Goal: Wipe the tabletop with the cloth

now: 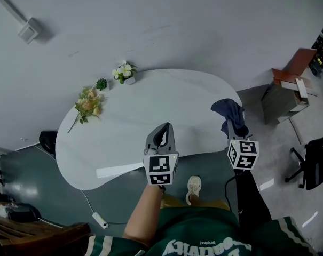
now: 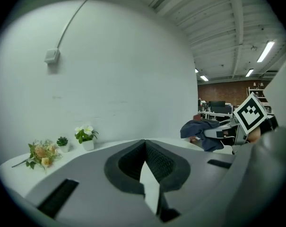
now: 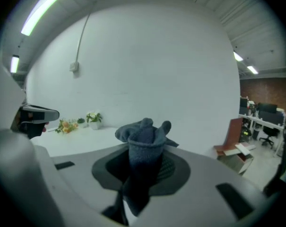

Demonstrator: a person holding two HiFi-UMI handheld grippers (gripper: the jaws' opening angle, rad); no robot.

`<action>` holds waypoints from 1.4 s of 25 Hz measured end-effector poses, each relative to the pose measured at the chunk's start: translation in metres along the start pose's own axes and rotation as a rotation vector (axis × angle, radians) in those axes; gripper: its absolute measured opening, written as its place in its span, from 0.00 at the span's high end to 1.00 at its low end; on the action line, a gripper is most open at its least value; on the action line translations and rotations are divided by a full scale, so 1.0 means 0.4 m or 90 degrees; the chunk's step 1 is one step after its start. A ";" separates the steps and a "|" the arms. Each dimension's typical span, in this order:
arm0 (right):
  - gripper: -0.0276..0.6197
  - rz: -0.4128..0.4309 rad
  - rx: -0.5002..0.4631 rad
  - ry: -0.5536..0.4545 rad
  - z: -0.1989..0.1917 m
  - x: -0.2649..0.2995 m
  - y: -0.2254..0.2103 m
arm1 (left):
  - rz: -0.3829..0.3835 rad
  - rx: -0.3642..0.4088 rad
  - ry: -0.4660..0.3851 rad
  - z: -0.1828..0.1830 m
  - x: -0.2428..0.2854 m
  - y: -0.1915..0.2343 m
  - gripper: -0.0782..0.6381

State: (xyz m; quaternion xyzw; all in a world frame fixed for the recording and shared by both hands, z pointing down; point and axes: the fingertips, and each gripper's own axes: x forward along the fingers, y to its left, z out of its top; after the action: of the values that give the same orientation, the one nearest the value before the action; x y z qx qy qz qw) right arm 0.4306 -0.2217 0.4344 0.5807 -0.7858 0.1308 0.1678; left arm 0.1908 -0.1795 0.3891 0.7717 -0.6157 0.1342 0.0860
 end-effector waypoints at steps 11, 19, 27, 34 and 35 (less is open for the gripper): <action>0.81 0.028 -0.065 -0.168 0.316 -0.128 0.259 | -0.025 0.029 -0.136 0.238 -0.159 0.169 0.90; 0.82 -0.031 -0.102 -0.182 0.346 -0.188 0.387 | -0.065 0.055 -0.178 0.277 -0.242 0.266 0.90; 0.82 -0.069 -0.106 -0.182 0.323 -0.228 0.475 | -0.100 0.066 -0.200 0.265 -0.287 0.312 0.90; 0.82 -0.088 -0.111 -0.189 0.330 -0.252 0.511 | -0.127 0.067 -0.208 0.254 -0.308 0.327 0.90; 0.82 -0.089 -0.113 -0.192 0.332 -0.255 0.518 | -0.131 0.067 -0.211 0.253 -0.312 0.328 0.90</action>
State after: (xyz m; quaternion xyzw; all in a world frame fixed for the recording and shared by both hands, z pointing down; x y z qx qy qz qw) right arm 0.2451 -0.1258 0.2689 0.6299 -0.7681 -0.0397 0.1076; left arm 0.0475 -0.1238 0.2496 0.8455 -0.5314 0.0282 -0.0437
